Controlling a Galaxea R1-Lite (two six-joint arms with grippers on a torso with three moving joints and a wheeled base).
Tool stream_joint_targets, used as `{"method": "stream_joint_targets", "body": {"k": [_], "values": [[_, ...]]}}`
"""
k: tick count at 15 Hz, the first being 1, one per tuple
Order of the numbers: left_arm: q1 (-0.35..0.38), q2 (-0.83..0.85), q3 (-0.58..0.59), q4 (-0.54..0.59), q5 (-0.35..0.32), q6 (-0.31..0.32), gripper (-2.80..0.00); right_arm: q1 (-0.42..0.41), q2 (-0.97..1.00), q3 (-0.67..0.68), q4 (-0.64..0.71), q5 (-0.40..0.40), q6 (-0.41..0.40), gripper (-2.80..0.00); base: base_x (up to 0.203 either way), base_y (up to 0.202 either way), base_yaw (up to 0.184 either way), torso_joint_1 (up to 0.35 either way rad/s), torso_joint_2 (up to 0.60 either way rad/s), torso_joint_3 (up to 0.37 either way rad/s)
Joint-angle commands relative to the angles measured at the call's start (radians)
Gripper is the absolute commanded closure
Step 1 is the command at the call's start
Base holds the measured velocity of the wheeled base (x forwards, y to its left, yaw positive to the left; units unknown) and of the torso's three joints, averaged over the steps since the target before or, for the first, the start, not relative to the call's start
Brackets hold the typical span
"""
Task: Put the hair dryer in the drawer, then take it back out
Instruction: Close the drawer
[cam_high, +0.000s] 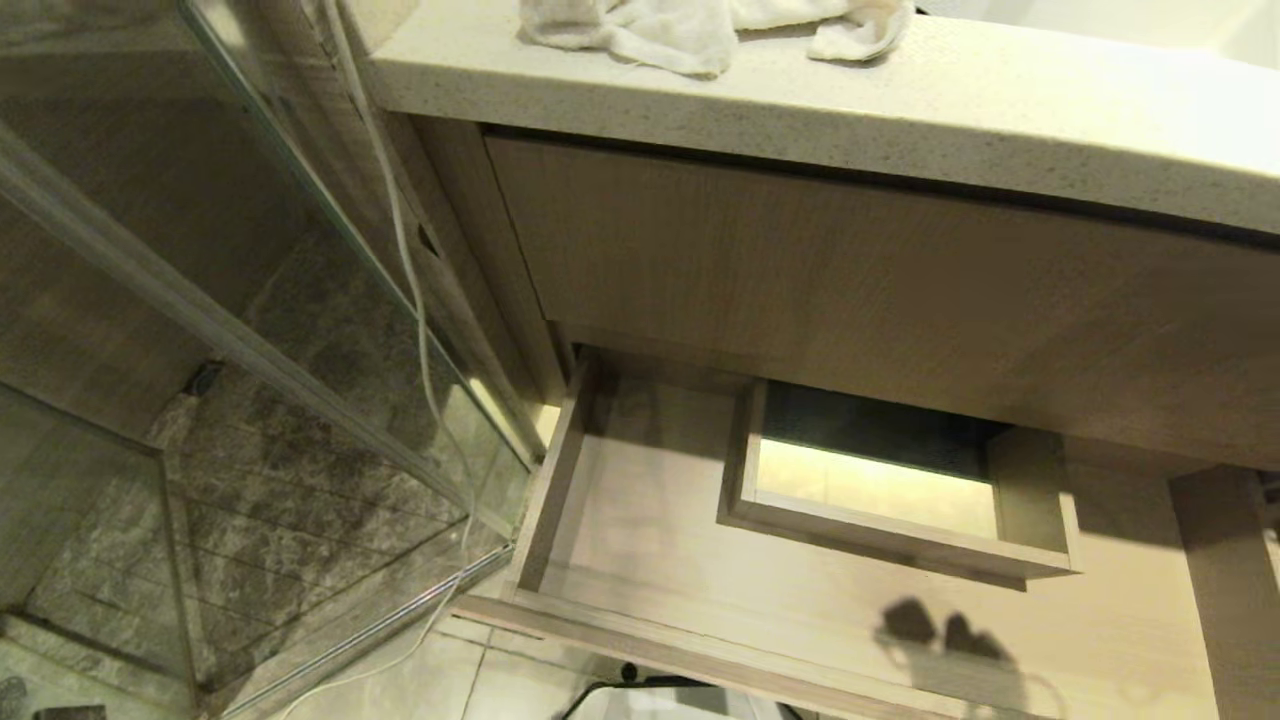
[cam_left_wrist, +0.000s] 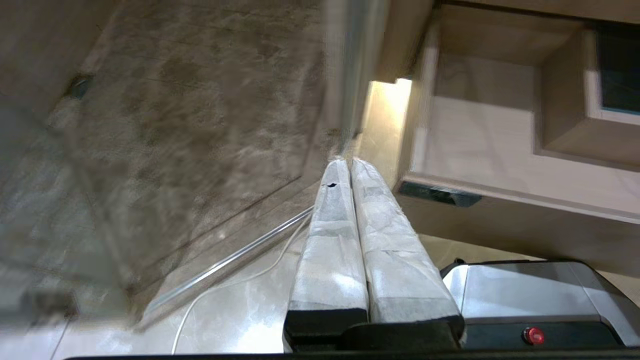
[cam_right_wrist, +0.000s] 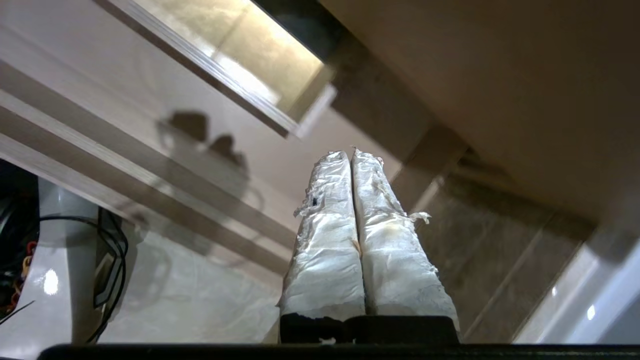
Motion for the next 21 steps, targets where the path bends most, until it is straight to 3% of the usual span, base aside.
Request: {"method": "stream_joint_targets", "body": {"k": [1, 7, 15, 21], "values": [[0.001, 0.000, 0.000, 0.000, 0.000, 0.000, 0.00, 0.000, 0.000, -0.004, 0.002, 0.003, -0.004, 0.00, 0.004, 0.019, -0.120, 0.001, 0.00, 0.002], [0.001, 0.000, 0.002, 0.000, 0.000, 0.000, 0.00, 0.000, -0.014, 0.010, -0.004, 0.004, -0.004, 0.00, -0.003, 0.013, -0.151, 0.002, 0.00, 0.002], [0.001, 0.000, 0.001, 0.000, 0.000, 0.000, 0.00, 0.000, -0.019, 0.012, -0.001, 0.002, -0.007, 0.00, 0.000, 0.000, 0.000, -0.010, 0.02, 0.007], [0.001, 0.000, 0.001, 0.000, 0.000, 0.000, 0.00, 0.000, -0.024, 0.018, 0.004, 0.002, -0.007, 0.00, 0.000, 0.000, 0.000, -0.243, 0.41, 0.169]]}}
